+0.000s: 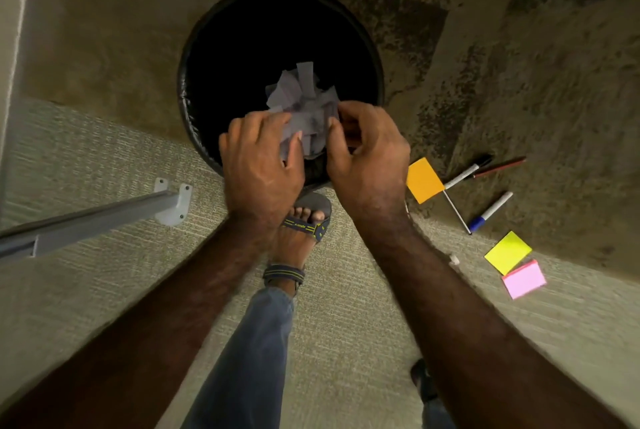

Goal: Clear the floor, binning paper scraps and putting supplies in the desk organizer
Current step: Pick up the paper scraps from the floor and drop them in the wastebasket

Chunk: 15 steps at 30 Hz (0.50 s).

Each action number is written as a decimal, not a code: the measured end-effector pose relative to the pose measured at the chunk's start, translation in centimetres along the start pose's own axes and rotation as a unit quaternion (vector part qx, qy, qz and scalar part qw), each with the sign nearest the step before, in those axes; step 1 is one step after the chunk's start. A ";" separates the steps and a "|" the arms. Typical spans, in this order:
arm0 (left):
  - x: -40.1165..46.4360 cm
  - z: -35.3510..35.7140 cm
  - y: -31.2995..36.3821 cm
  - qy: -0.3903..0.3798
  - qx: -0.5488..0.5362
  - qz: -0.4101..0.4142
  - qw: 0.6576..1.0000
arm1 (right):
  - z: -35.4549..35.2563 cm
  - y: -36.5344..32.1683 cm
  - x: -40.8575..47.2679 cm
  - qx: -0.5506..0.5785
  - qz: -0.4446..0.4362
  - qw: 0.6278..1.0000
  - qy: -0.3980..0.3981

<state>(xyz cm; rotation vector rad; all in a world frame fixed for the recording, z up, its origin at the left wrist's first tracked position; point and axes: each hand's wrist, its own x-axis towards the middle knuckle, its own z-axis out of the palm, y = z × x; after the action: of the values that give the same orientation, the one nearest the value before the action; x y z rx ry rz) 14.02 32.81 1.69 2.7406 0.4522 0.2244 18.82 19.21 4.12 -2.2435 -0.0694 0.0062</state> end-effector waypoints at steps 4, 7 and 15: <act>-1.5 0.6 1.9 0.009 -0.038 0.048 0.998 | -1.5 1.8 -2.2 0.019 0.008 0.999 0.029; -3.5 1.6 4.5 0.007 -0.090 0.092 0.992 | -3.5 4.8 -3.7 0.009 0.006 0.999 0.046; -10.3 8.0 11.3 -0.084 -0.180 0.134 0.971 | -10.3 18.4 -8.9 -0.072 0.153 0.985 0.030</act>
<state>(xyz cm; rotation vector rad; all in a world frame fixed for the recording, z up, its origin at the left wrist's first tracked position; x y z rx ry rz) 9.20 16.79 -2.62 2.4269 -0.0087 0.1236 11.08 -0.75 -4.02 -2.3758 0.3166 0.1023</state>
